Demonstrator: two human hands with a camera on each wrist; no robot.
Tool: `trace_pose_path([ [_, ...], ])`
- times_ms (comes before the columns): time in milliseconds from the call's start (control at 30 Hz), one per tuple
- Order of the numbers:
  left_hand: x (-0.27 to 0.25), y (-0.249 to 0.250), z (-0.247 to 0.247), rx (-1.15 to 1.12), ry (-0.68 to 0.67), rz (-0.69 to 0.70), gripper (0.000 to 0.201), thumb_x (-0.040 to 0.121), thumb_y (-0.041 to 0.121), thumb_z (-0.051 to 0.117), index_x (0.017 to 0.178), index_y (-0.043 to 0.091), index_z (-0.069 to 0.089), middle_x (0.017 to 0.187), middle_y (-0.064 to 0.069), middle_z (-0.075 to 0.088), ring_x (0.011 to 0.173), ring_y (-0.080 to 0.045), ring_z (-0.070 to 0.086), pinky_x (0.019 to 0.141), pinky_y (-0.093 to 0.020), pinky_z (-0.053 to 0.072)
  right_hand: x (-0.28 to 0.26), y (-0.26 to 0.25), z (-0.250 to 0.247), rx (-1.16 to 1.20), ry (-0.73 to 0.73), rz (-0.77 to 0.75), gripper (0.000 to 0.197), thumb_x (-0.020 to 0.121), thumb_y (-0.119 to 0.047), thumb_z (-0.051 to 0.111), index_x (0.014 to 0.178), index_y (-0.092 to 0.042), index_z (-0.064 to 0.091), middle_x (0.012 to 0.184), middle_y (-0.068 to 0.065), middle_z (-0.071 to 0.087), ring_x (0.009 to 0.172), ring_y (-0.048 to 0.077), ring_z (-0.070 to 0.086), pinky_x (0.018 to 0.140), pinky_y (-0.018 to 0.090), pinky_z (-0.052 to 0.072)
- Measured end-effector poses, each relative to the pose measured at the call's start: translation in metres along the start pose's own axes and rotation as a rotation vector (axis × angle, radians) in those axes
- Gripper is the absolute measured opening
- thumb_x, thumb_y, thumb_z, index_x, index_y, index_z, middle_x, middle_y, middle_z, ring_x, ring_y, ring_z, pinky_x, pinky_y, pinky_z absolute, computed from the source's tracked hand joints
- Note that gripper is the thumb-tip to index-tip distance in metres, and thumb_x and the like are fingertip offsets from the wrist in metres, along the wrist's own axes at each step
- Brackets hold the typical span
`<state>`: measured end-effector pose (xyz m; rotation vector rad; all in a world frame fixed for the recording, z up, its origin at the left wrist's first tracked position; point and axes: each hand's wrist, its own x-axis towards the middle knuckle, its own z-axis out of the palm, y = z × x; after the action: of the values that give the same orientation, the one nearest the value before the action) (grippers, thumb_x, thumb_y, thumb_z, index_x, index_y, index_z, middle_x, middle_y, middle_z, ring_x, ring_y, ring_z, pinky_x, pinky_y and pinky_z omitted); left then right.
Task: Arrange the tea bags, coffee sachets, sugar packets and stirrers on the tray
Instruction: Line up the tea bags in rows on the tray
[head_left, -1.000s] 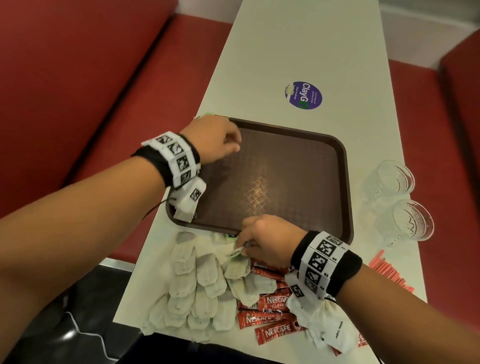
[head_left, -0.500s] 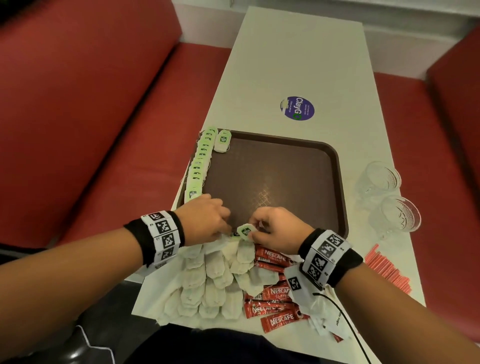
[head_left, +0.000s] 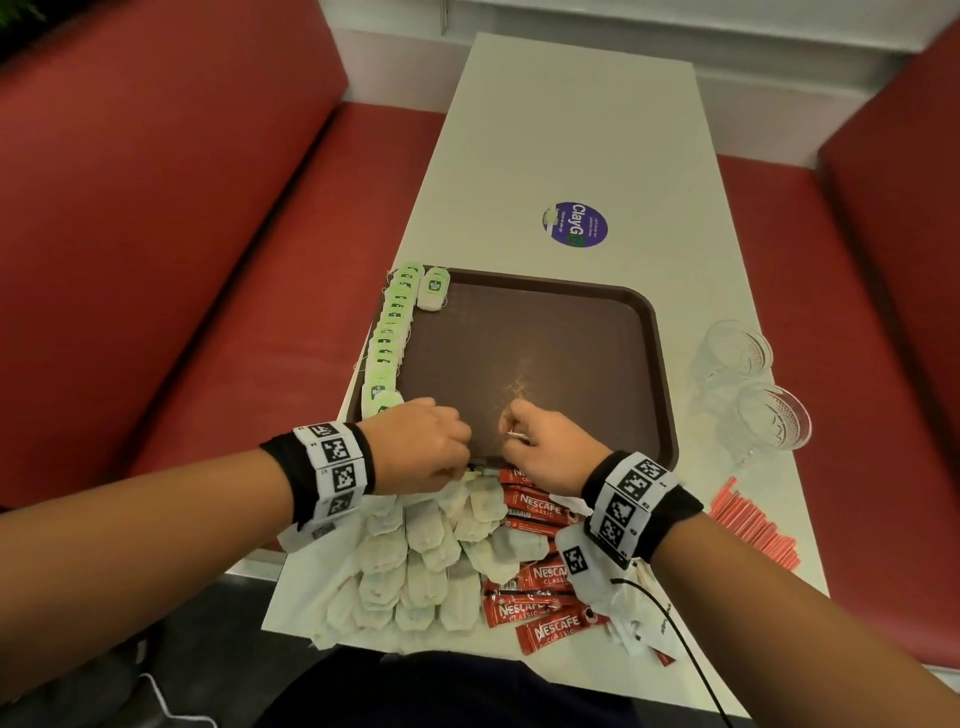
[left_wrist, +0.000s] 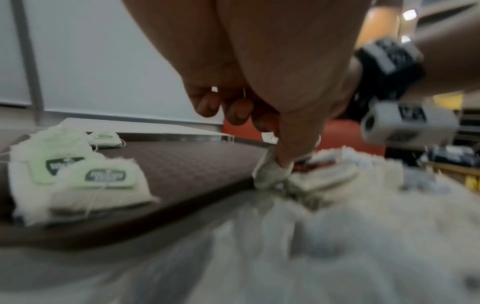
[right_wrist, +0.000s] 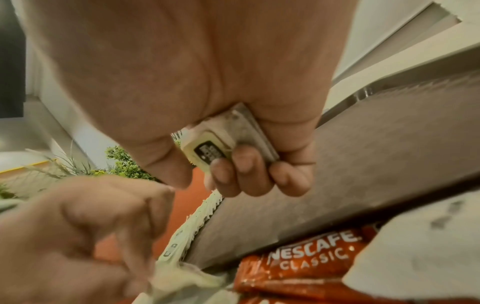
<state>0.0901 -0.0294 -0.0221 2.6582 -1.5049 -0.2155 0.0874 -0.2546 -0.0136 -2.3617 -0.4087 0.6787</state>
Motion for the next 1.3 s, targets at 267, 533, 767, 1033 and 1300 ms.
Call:
trace_pose_path([
  [267, 0.0, -0.003, -0.037, -0.067, 0.289, -0.008, 0.019, 0.079, 0.016, 0.069, 0.068, 0.021, 0.055, 0.069, 0.005, 0.052, 0.065, -0.019, 0.048, 0.056, -0.034, 0.041, 0.014, -0.01, -0.008, 0.046, -0.018, -0.009, 0.048, 0.102, -0.052, 0.043, 0.079, -0.02, 0.07, 0.069, 0.008, 0.061, 0.058, 0.014, 0.051, 0.059, 0.032, 0.04],
  [533, 0.003, -0.022, -0.049, -0.24, 0.38, -0.277, 0.024, 0.091, 0.039, 0.062, 0.108, 0.022, 0.063, 0.096, 0.005, 0.058, 0.088, -0.015, 0.055, 0.078, -0.034, 0.049, 0.031, -0.019, -0.02, 0.078, 0.239, -0.19, 0.009, 0.093, -0.024, 0.065, 0.087, -0.019, 0.067, 0.076, -0.001, 0.065, 0.069, 0.018, 0.06, 0.068, 0.038, 0.051],
  [767, 0.017, -0.035, -0.045, -0.252, 0.361, -0.347, 0.008, 0.092, 0.027, 0.066, 0.096, 0.019, 0.066, 0.091, 0.005, 0.062, 0.087, -0.019, 0.058, 0.075, -0.031, 0.042, 0.047, -0.025, -0.021, 0.019, 0.37, -0.272, 0.011, 0.082, -0.029, 0.072, 0.087, -0.02, 0.07, 0.081, -0.007, 0.059, 0.075, 0.013, 0.056, 0.069, 0.03, 0.045],
  [1033, 0.028, -0.052, -0.053, -0.496, 0.47, -0.409, 0.004, 0.091, 0.026, 0.071, 0.09, 0.023, 0.068, 0.079, 0.015, 0.059, 0.071, -0.002, 0.052, 0.069, -0.02, 0.04, 0.063, -0.023, -0.022, 0.141, 0.372, -0.221, 0.015, 0.087, -0.024, 0.072, 0.075, -0.026, 0.063, 0.081, 0.004, 0.06, 0.073, 0.019, 0.057, 0.068, 0.038, 0.048],
  [1300, 0.051, -0.139, -0.047, -0.466, 0.245, -0.934, 0.013, 0.087, 0.038, 0.074, 0.092, 0.027, 0.07, 0.088, 0.008, 0.07, 0.08, -0.01, 0.064, 0.074, -0.028, 0.051, 0.071, -0.015, -0.033, 0.296, 0.298, -0.095, 0.019, 0.087, -0.013, 0.052, 0.1, -0.02, 0.041, 0.075, 0.003, 0.057, 0.058, 0.019, 0.05, 0.06, 0.039, 0.049],
])
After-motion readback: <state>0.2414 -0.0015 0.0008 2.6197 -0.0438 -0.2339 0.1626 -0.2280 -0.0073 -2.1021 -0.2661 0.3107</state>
